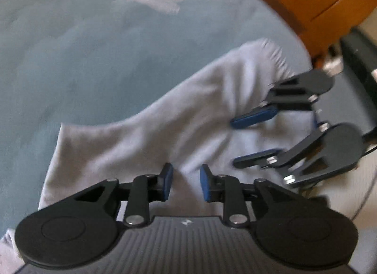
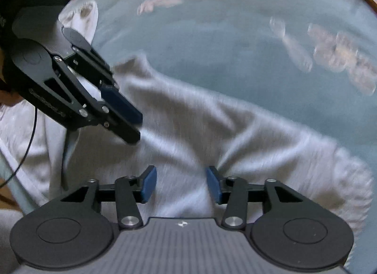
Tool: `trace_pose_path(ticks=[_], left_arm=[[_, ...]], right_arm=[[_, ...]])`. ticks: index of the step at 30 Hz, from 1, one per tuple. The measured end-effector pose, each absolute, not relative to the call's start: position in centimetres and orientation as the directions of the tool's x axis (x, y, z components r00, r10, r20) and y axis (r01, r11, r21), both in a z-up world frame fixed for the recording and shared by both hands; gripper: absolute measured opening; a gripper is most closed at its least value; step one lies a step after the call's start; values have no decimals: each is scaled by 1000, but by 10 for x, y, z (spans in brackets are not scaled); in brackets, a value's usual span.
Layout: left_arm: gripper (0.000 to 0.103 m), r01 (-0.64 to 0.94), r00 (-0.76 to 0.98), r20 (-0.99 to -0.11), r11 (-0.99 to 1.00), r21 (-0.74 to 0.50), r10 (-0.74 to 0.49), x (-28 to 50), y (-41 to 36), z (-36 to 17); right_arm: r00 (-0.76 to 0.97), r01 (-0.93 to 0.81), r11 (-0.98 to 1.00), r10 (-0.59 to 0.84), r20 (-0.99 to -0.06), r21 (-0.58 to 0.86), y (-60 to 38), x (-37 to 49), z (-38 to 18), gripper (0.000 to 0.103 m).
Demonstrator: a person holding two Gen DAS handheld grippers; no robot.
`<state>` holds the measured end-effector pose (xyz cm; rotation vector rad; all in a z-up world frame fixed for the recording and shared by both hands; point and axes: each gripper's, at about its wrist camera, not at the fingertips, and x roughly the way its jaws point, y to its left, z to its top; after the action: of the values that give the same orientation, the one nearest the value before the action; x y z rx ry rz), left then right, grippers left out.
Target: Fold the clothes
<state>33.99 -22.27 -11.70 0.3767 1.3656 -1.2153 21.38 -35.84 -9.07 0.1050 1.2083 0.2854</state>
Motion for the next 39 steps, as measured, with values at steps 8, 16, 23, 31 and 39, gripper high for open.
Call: trace_pose_path(ticks=[8,16,23,31,39], left_arm=[[27,856,-214,-899,370,-360,-382,330,-232,-91],[37,907,-278,-905,222,-358,-323,280,-251,-101],[43,833,-292,-906,385,-398,-305,285,-231,-103],[43,772,-68,-919,564,-295,-388,320,-214,-69],[44,714,-9,-900,627,-311,-436,311,-170,-82]], right_arm=[[245,-248,937,307,-920,247,-353,176,-77,61],[327,-166,975,198,-924,150,-385,180,-87,61],[246,-216,960,231,-941,179,-401,161,-95,66],[359,-239,947,292,-887,215,-389,215,-66,66],[382,-136,956,293,-876,260,-349,254,-85,66]])
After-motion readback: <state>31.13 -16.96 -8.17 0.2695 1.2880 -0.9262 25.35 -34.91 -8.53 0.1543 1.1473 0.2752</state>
